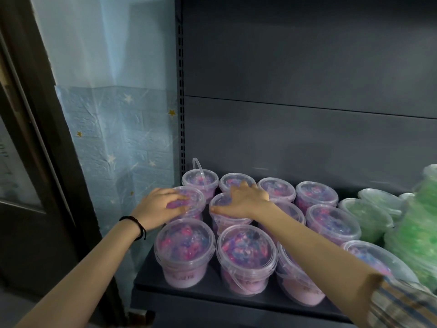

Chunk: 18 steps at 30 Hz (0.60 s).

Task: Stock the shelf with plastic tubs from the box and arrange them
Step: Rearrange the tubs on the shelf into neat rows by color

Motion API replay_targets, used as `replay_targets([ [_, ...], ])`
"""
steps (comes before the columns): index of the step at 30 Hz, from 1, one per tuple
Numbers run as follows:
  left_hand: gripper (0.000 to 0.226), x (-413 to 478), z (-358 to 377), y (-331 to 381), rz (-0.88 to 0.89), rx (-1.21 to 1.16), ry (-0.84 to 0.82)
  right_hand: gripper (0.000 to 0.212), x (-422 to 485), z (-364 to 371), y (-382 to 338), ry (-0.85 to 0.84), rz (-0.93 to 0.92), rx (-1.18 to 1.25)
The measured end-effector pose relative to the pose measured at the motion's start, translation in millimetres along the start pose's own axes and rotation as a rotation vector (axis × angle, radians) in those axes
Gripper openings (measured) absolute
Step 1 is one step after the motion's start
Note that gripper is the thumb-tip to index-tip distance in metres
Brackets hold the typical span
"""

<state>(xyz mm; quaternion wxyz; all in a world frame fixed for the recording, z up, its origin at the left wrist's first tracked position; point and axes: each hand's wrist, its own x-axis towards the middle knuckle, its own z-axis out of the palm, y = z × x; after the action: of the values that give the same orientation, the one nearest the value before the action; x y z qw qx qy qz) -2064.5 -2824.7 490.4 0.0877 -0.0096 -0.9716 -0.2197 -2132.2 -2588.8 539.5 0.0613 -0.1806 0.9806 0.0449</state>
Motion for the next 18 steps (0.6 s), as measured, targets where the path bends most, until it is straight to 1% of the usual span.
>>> replay_targets([
  [3, 0.041, -1.7, -3.1, -2.9, -0.028, 0.095, 0.081, 0.104, -2.7, 0.9, -0.1, 0.028, -0.003, 0.022],
  [5, 0.041, -2.4, -5.1, -2.6, -0.066, 0.132, 0.104, 0.102, -3.7, 0.9, -0.7, 0.036, -0.002, 0.033],
  [9, 0.049, 1.4, -7.9, 2.4, -0.096, 0.164, 0.015, 0.100, -5.4, 0.8, -2.1, 0.047, -0.002, 0.054],
  [12, 0.046, 4.3, -5.4, 9.3, -0.089, 0.192, -0.019, 0.100, -6.6, 2.0, -2.5, 0.046, 0.001, 0.055],
  [14, 0.045, 6.3, -2.3, 14.3, -0.054, 0.149, -0.044, 0.100, -7.2, 2.6, -2.0, 0.045, 0.003, 0.052],
  [16, 0.042, 6.8, -0.4, 16.8, 0.013, 0.005, -0.073, 0.099, -8.0, 2.9, -1.1, 0.046, 0.008, 0.059],
  [18, 0.036, 4.7, -0.4, 14.0, 0.086, -0.092, -0.012, 0.100, -9.1, 3.9, -0.5, 0.042, 0.010, 0.069],
])
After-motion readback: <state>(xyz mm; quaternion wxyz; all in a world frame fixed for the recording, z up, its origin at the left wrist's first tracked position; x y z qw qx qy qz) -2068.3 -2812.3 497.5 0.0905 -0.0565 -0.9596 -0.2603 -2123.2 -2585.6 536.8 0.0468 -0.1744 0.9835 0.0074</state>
